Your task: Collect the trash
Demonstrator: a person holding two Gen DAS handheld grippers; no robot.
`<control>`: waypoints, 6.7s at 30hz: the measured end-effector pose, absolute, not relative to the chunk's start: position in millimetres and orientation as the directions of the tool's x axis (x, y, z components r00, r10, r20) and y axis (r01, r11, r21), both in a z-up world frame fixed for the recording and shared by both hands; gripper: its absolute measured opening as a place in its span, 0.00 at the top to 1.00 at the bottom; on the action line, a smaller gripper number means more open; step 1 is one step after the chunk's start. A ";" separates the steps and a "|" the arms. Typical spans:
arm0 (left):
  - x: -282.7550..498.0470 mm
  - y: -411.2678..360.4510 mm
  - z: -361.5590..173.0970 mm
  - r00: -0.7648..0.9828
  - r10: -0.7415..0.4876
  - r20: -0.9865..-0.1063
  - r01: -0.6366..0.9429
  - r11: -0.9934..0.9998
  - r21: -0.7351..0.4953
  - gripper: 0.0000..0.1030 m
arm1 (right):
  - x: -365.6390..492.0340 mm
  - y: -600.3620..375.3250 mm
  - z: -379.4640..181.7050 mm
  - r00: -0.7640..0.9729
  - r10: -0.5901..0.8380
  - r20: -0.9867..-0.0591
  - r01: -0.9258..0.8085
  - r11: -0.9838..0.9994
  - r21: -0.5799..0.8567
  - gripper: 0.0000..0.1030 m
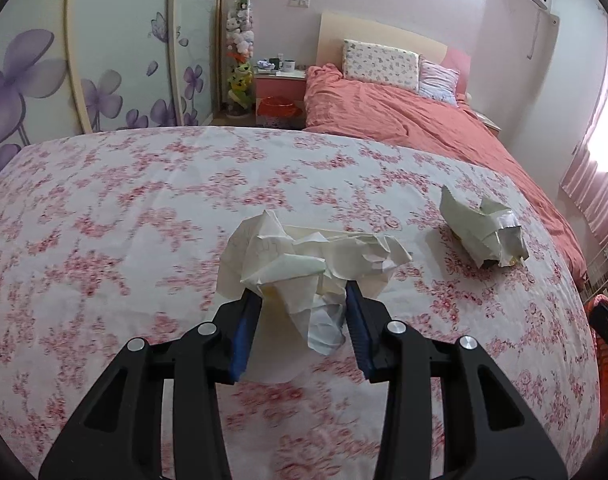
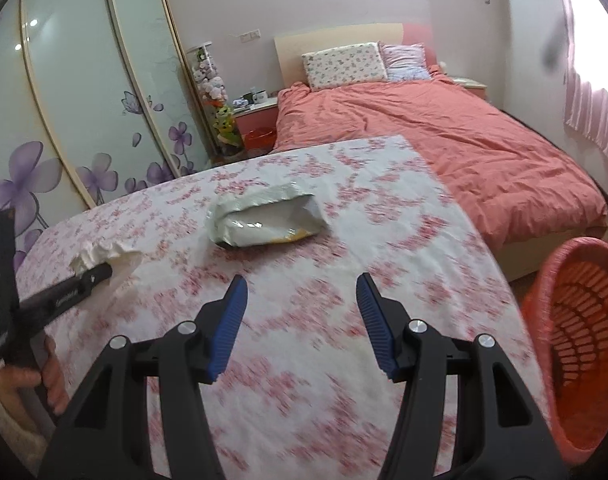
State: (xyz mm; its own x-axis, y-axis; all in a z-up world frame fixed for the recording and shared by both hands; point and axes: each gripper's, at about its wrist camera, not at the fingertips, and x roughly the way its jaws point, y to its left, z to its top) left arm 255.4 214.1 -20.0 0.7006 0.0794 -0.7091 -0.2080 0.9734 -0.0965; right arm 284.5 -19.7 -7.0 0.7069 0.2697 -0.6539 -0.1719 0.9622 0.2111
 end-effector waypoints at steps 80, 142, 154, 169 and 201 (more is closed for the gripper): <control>182.0 -61.9 37.3 0.683 -0.385 -0.620 0.351 0.918 -0.183 0.60 | 118.9 -236.5 38.0 0.864 -0.043 -0.502 0.180 0.957 0.229 0.99; 83.4 -41.6 28.3 0.768 -0.255 -0.587 0.256 0.963 -0.084 0.07 | 17.1 -253.0 42.7 0.877 -0.176 -0.448 0.268 0.951 0.153 0.04; 21.5 -2.8 27.1 0.852 -0.107 -0.513 0.093 0.994 -0.053 0.02 | -39.4 -203.5 44.2 0.895 -0.162 -0.416 0.231 0.966 0.120 0.04; -27.6 4.5 26.3 0.903 0.021 -0.430 -0.021 1.000 0.004 0.03 | -67.1 -163.5 36.1 0.859 -0.269 -0.435 0.320 0.946 0.047 0.04; -9.6 18.3 4.5 0.854 0.088 -0.512 -0.106 0.994 -0.007 0.03 | -27.3 -143.2 -1.6 0.773 -0.408 -0.486 0.415 0.904 -0.098 0.04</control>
